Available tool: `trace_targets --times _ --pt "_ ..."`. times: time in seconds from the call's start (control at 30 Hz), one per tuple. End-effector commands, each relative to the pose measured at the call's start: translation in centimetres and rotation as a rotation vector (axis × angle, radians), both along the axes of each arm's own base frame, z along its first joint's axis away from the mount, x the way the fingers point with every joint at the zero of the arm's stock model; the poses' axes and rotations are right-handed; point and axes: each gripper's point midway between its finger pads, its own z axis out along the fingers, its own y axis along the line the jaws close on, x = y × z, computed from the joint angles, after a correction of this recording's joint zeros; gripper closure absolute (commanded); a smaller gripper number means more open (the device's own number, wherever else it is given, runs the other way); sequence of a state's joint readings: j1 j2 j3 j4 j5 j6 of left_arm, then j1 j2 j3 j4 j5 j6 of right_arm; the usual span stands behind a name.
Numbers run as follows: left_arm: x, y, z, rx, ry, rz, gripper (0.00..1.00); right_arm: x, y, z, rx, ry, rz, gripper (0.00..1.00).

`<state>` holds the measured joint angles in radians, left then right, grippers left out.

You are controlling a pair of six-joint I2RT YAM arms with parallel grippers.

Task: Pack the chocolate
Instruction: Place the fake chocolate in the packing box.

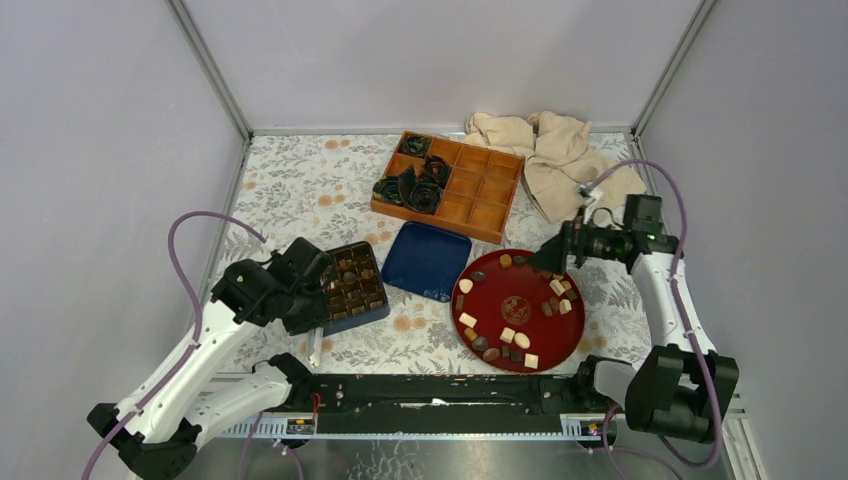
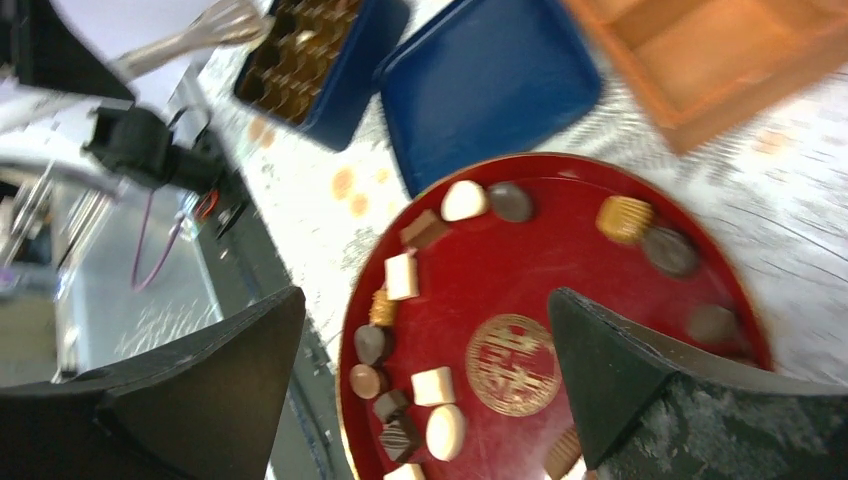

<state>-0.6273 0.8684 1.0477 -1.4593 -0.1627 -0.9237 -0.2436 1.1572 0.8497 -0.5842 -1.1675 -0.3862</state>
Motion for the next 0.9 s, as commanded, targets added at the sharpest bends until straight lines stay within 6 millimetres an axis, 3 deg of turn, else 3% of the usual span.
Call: trace_targets --times 0.0,0.23,0.5,0.7,0.87 --pt "1.1 0.5 0.9 0.031 -0.046 0.001 0.88 -1.1 4.8 1.1 -0.043 -0.089 0.193 0.00" --pt "2.1 0.3 2.1 0.044 -0.078 -0.003 0.88 -1.8 16.5 -0.5 -0.198 -0.122 0.466 0.01" --pt "1.7 0.8 1.1 0.067 -0.062 0.005 0.88 1.0 28.1 -2.9 -0.318 -0.106 0.444 0.03" --pt "1.6 1.7 -0.3 0.133 -0.028 0.016 0.88 2.3 33.3 -4.8 -0.303 -0.006 0.414 0.08" --pt "1.5 2.1 -1.1 0.167 -0.005 0.030 0.88 3.8 34.6 -7.1 -0.356 0.039 0.328 0.14"
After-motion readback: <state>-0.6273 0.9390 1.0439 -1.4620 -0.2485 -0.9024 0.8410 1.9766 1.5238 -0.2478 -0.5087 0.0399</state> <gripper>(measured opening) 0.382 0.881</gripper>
